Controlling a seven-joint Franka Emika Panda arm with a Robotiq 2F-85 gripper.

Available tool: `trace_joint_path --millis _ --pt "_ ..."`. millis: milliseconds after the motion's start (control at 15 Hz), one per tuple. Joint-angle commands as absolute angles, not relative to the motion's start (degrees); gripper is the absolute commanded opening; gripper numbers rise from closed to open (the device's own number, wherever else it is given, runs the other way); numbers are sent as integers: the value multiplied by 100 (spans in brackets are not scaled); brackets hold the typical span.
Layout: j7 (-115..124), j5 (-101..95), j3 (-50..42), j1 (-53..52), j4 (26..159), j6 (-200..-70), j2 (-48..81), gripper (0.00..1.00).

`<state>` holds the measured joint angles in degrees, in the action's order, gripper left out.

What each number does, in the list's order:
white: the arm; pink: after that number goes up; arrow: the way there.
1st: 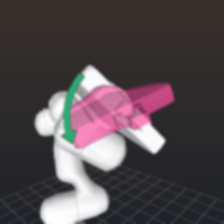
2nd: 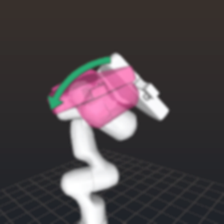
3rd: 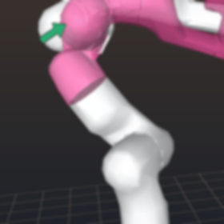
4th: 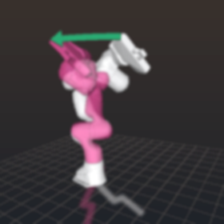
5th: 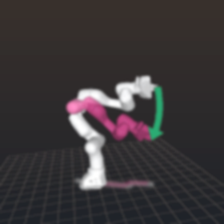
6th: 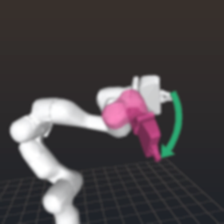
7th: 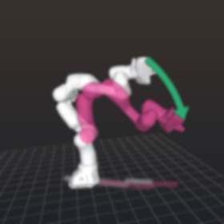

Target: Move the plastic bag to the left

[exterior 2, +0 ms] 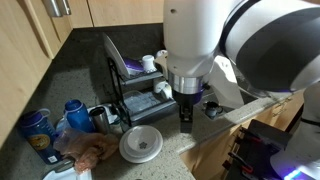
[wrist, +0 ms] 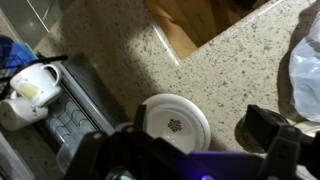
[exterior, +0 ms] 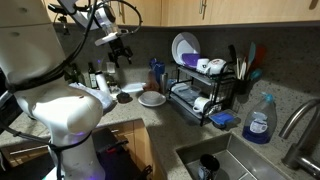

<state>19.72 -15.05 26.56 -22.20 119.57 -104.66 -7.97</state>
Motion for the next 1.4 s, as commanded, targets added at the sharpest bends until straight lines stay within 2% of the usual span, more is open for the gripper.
trace_joint_path --millis 0,400,1000,1333 --pt "2521 -1483 2540 -2074 12163 -10182 -922 100" --pt "3013 -1416 2209 -1820 12810 -10584 -1278 100" --pt "2962 -744 1653 -1370 14632 -12746 -2435 100" --pt "2904 -595 1649 -1154 15148 -13405 -2856 100"
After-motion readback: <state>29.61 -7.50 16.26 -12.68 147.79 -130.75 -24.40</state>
